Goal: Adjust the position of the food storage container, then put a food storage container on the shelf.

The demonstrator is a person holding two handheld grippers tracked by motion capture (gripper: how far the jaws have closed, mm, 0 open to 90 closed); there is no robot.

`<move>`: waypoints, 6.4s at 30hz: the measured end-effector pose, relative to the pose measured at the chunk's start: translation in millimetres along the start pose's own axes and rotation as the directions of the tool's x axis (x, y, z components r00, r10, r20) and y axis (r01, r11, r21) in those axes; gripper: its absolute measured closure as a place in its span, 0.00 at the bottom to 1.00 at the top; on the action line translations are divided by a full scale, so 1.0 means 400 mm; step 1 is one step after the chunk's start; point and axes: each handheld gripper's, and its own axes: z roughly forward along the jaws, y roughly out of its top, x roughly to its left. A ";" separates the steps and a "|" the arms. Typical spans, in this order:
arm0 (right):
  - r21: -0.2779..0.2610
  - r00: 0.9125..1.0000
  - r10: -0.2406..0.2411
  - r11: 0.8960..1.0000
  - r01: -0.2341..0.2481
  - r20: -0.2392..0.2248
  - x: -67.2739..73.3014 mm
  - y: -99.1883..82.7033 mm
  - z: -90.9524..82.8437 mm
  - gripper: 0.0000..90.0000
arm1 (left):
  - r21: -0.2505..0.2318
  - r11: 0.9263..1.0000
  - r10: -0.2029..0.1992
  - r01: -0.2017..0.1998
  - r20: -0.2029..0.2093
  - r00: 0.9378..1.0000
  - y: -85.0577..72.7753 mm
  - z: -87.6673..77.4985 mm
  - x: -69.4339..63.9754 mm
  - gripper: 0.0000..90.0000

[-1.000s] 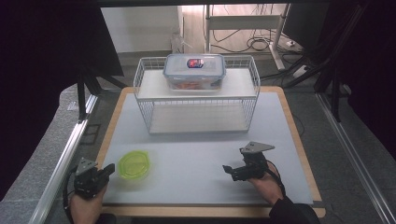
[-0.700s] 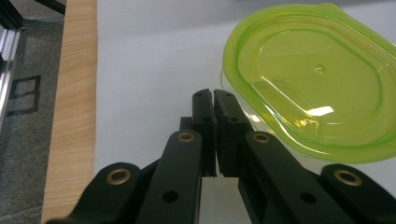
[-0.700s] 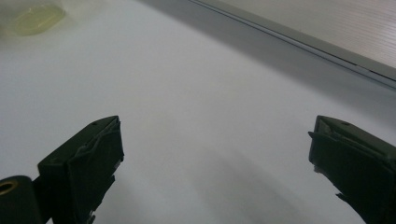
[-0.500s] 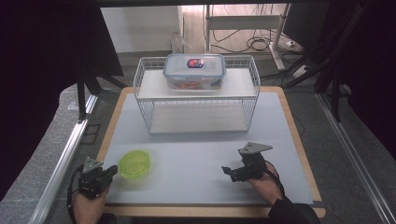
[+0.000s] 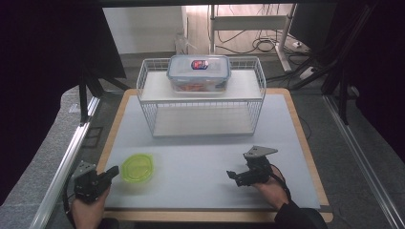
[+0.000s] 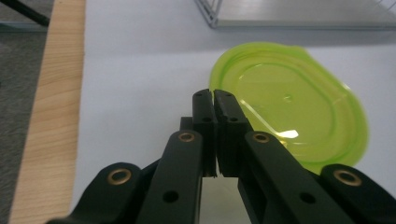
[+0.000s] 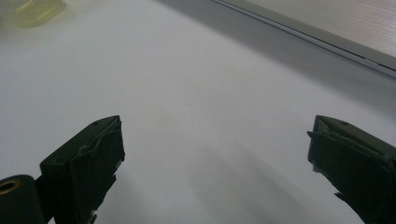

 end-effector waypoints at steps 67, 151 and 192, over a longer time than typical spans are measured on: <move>0.025 1.000 0.002 1.000 -0.002 0.001 -0.001 -0.004 0.012 0.04 | 0.298 0.944 0.096 -0.144 0.169 0.981 0.034 0.228 -0.091 0.96; 0.089 0.970 0.112 0.992 -0.095 -0.217 0.068 0.154 0.091 0.56 | 0.139 0.920 0.329 -0.366 0.230 0.916 -0.017 0.134 -0.226 0.06; 0.225 0.843 0.336 0.939 -0.262 -0.420 0.016 0.174 0.127 0.92 | 0.174 0.891 0.372 -0.419 0.248 0.895 -0.026 0.151 -0.238 0.07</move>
